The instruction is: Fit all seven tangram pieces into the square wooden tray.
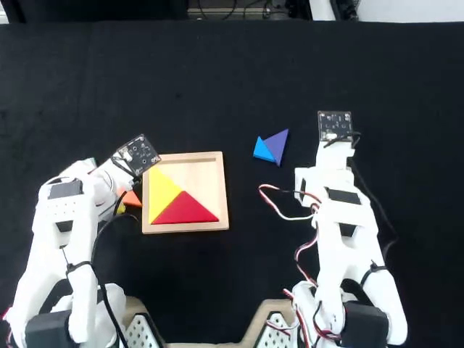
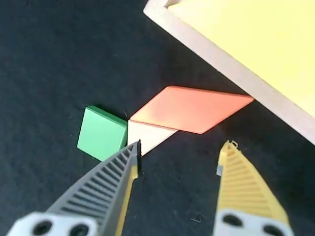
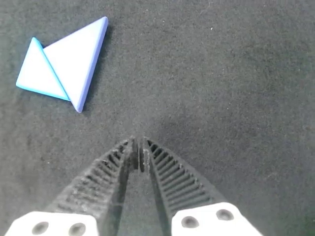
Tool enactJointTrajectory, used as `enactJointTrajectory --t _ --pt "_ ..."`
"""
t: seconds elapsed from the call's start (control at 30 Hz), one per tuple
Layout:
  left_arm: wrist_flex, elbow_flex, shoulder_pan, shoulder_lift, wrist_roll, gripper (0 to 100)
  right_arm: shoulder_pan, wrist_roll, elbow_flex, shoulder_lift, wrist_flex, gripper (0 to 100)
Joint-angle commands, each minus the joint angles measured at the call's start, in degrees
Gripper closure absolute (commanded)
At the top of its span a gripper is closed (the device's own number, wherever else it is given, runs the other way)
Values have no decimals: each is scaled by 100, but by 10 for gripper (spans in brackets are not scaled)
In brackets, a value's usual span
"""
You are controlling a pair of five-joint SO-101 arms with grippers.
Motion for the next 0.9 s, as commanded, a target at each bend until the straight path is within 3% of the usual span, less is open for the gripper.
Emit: enactJointTrajectory --t 0.0,0.2,0.53,0.87 --pt "-114 4 312 9 44 739 -79 62 -110 -163 -79 967" --pt "-255 180 541 18 -158 671 -79 62 -110 -163 -79 967" --pt "-167 -426 391 246 -738 664 -79 62 -110 -163 -79 967" --pt "1354 -2835 286 2743 -369 669 -79 62 -110 -163 -79 967"
